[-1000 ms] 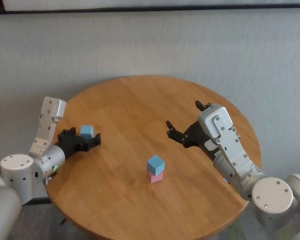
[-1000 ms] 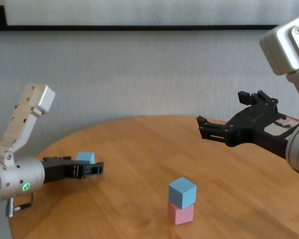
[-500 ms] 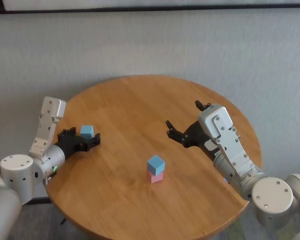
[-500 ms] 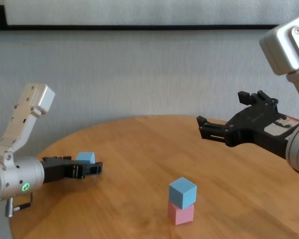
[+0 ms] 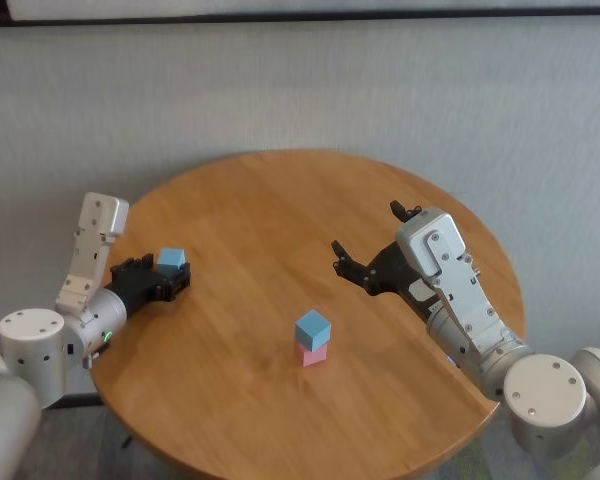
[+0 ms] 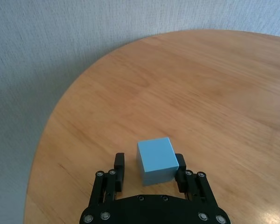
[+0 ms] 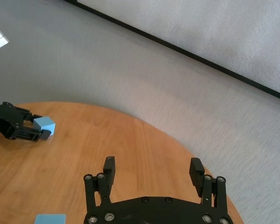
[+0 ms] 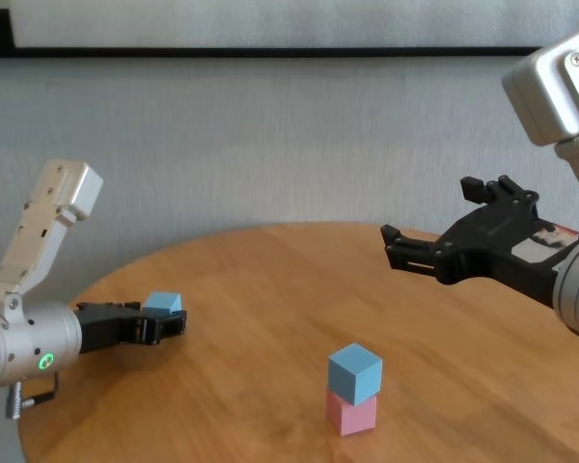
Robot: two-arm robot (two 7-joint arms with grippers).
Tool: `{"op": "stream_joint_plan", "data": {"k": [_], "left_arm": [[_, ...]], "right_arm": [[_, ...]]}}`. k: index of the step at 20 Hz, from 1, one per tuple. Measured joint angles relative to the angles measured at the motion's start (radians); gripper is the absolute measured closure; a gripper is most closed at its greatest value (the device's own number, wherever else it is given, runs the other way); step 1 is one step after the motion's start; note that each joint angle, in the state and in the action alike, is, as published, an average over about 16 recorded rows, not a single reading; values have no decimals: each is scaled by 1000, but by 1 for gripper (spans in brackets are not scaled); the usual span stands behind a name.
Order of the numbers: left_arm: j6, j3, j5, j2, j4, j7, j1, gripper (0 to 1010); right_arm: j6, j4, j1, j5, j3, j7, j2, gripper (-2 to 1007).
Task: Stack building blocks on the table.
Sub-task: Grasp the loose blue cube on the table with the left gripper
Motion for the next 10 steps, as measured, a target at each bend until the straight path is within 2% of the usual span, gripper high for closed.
{"op": "stream_joint_plan", "data": {"k": [10], "left_arm": [[-1,1,1,0,-1,0,1,513]], "right_arm": [[0,0,0,0,0,0,0,0]]}}
